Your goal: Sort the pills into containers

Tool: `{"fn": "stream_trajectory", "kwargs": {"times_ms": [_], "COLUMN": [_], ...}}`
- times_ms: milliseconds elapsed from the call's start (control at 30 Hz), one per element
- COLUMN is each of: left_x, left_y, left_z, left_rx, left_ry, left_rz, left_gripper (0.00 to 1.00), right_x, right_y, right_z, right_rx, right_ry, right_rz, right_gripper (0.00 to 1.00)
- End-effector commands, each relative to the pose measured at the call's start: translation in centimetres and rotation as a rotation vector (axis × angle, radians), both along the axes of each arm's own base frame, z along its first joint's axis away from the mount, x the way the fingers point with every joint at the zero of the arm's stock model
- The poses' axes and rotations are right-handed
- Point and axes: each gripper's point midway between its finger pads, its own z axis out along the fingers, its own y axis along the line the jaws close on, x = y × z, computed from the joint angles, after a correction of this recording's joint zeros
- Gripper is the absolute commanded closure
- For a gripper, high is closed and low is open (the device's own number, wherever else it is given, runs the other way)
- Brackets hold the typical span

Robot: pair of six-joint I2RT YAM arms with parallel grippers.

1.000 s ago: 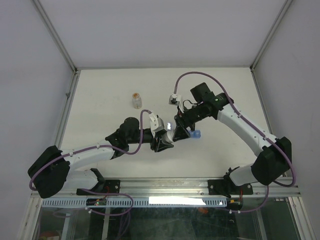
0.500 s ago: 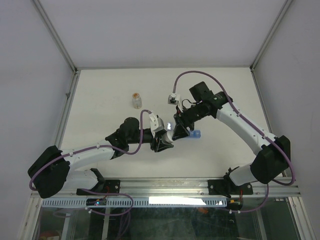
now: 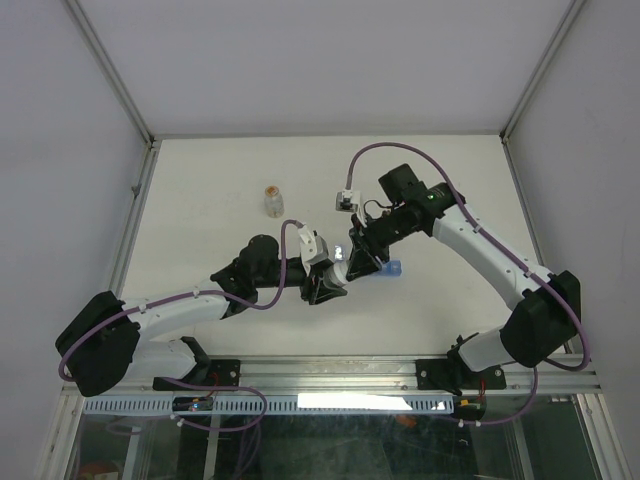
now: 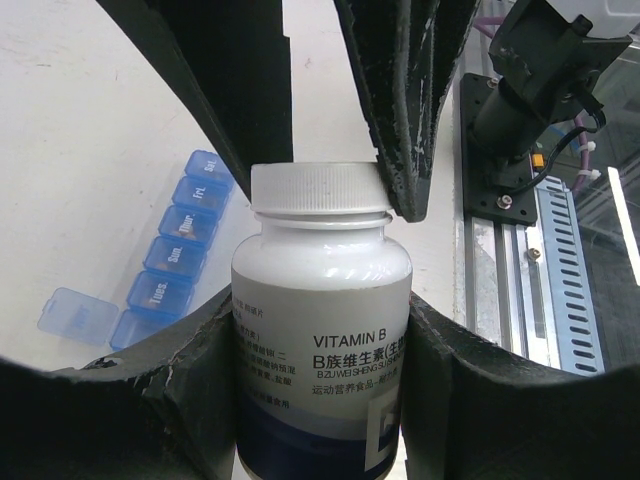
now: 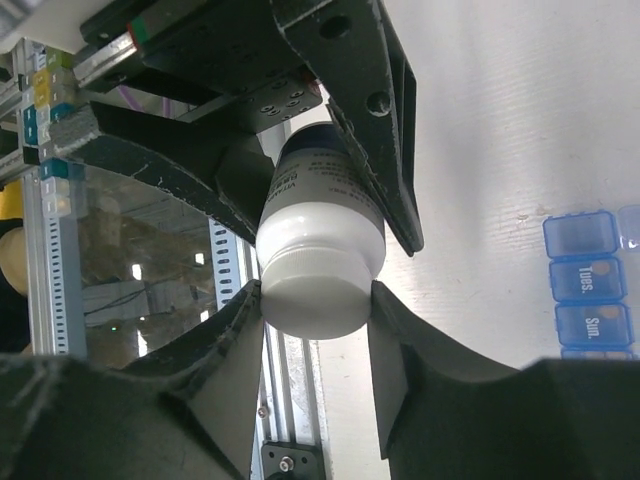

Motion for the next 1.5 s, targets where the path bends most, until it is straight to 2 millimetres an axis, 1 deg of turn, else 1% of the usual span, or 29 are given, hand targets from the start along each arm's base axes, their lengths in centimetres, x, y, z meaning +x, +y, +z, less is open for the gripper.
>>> {"fn": "stream_trajectory", "kwargs": {"times_ms": [0,100,133,167,200,233,400,533,600,667,733,767,833,867,933,1000,1067,1133,1200,1333,1367,1400,1433,1467], "left_x": [-0.3,-0.5,-0.6,-0.6,-0.8,-0.9,-1.3,-1.4,-1.4,-1.4,-1.3,-1.3,-1.4,-1.4,-1.4,-1.4,-1.5,-1.5,-1.4,-1.3,-1.3,-1.2,-1.2,-1.2], "left_y": [-0.1,-0.1,-0.1,-0.1,-0.1,-0.1,-0.2,-0.3,-0.3,-0.3,-0.2,-0.2,-0.2,-0.2,-0.2,-0.2,-0.2,-0.3,-0.4,-0.4,-0.5,-0.5,-0.5,-0.5], "left_z": [1.6,1.8,1.8,1.8,1.8,1.7,1.6,1.5,1.5,1.5,1.4,1.5,1.5,1.5,1.5,1.6,1.6,1.7,1.8,2.2,2.2,2.3,2.3,2.4], "left_rx": [-0.043,-0.046,-0.047,-0.047,-0.049,-0.048,-0.049,-0.05,-0.05,-0.048,-0.048,-0.049,-0.05,-0.051,-0.051,-0.052,-0.053,-0.055,-0.058,-0.073,-0.075,-0.076,-0.077,-0.077], "left_ry": [-0.052,-0.05,-0.049,-0.049,-0.047,-0.045,-0.041,-0.04,-0.042,-0.041,-0.039,-0.04,-0.04,-0.041,-0.042,-0.045,-0.046,-0.046,-0.048,-0.057,-0.058,-0.06,-0.061,-0.063], "left_rz": [-0.018,-0.028,-0.033,-0.038,-0.044,-0.05,-0.075,-0.087,-0.088,-0.088,-0.085,-0.085,-0.085,-0.086,-0.086,-0.089,-0.094,-0.099,-0.099,-0.094,-0.094,-0.093,-0.092,-0.093], "left_gripper": [1.0,1.0,1.0,1.0,1.0,1.0,1.0,1.0,1.0,1.0,1.0,1.0,1.0,1.0,1.0,1.0,1.0,1.0,1.0,1.0,1.0,1.0,1.0,1.0], "right_x": [-0.1,-0.3,-0.3,-0.3,-0.2,-0.1,-0.4,0.5,1.3,1.7,1.2,0.9,0.4,0.3,0.2,0.2,0.4,0.4,0.2,-0.4,-0.5,-0.5,-0.5,-0.5], "right_y": [0.9,0.9,0.8,0.8,0.8,0.8,0.2,-0.5,-0.4,-0.2,0.0,0.0,0.0,-0.1,0.0,-0.1,-0.3,-0.4,-0.4,-0.1,-0.1,-0.2,-0.2,-0.2], "right_z": [2.4,2.7,2.8,3.0,3.1,3.3,3.4,2.3,2.0,2.0,2.2,2.2,2.1,2.1,2.2,2.7,3.1,3.2,2.8,1.9,1.8,1.8,1.8,1.8], "right_rx": [0.1,0.127,0.141,0.156,0.17,0.186,0.287,0.275,0.253,0.246,0.264,0.275,0.29,0.295,0.3,0.312,0.321,0.327,0.331,0.342,0.34,0.337,0.332,0.326], "right_ry": [-0.09,-0.156,-0.192,-0.231,-0.272,-0.319,-0.646,-0.852,-0.881,-0.869,-0.84,-0.824,-0.805,-0.802,-0.796,-0.799,-0.809,-0.818,-0.809,-0.777,-0.773,-0.774,-0.772,-0.769], "right_rz": [0.088,0.146,0.178,0.21,0.234,0.261,0.518,0.685,0.691,0.669,0.654,0.647,0.641,0.637,0.62,0.605,0.599,0.609,0.619,0.617,0.615,0.612,0.609,0.602], "right_gripper": [0.75,0.8,0.84,0.95,1.0,1.0,1.0,1.0,1.0,1.0,0.93,0.86,0.83,0.84,0.9,0.94,0.94,0.89,0.83,0.67,0.61,0.53,0.41,0.32]}}
